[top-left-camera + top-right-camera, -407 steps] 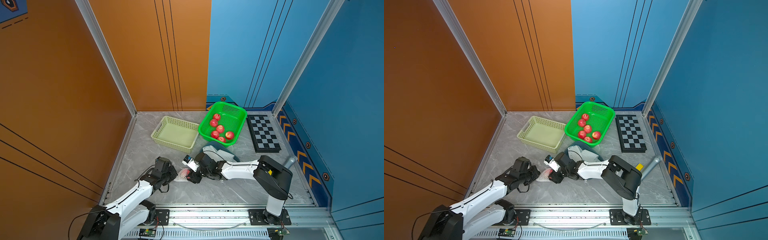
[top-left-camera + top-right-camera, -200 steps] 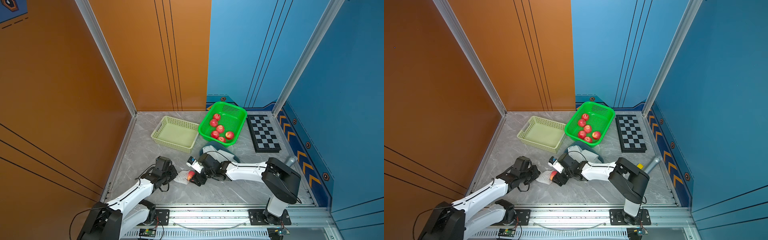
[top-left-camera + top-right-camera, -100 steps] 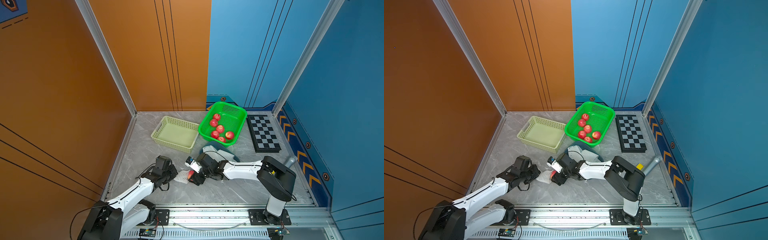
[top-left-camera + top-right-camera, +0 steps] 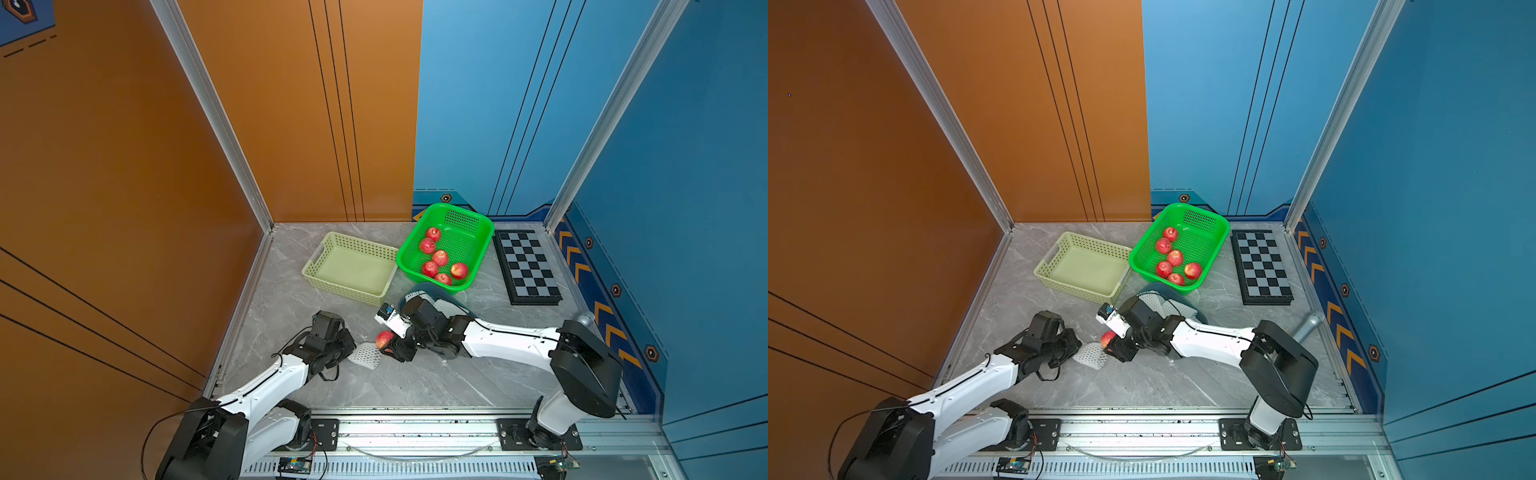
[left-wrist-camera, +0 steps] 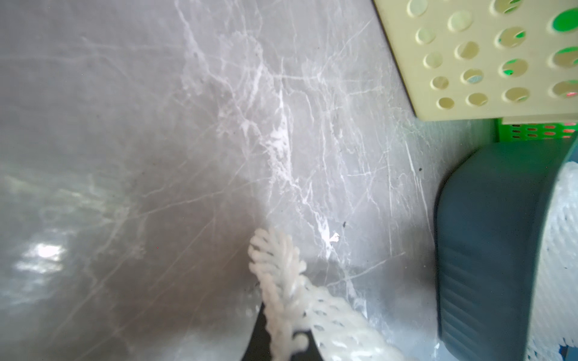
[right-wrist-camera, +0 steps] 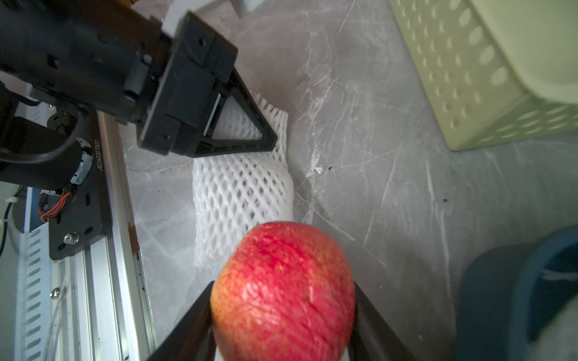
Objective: Remove foam nets from apples
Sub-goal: Place the apple in the basket.
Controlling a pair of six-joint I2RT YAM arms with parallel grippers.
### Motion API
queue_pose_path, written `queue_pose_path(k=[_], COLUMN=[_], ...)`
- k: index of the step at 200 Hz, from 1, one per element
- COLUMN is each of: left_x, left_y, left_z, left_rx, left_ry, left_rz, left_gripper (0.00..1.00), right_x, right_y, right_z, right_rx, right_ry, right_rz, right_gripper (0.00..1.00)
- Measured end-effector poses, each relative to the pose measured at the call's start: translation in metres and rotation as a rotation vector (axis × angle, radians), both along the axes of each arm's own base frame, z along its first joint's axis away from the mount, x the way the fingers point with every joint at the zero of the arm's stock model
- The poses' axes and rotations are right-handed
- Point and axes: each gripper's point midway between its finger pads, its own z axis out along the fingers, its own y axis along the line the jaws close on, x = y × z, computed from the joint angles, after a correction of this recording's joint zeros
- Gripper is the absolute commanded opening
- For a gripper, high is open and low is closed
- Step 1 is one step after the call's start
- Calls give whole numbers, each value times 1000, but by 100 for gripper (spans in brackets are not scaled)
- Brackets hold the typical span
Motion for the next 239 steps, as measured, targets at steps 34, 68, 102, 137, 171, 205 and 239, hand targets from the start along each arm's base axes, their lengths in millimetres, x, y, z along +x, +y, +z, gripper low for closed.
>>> queue_pose_path(k=[34,68,102,137,171,205,239], left_x=[2,3,3,5,7,9,11], left_y=[-1,-2,-2,-3,-3,-1,-6], left_z=[1,2,3,9,16,23,24], left_rx=[-4,-9,-12,-21,-31,-42,-61], left_ry=[-8,-13,-15,-39,-64,-89,-96], left_rz=[-1,-2,-4,-3,0,13,-10], left_gripper=[0,0,0,0,0,0,0], right_x=[30,90,165,231,273,271,266], right_y=[-28,-79,-130,-163,-180,-184,-184], right_z=[37,53,64,48,18,-9,-19], right_rx=[58,61,29,-53,-159,-253,-312], right_ry=[-43,-60,-86,-74,-34,8,11], right_rz=[-91,-277,-488,-637,-705,-708,-697], right_gripper=[52,52,53,54,54,59,67])
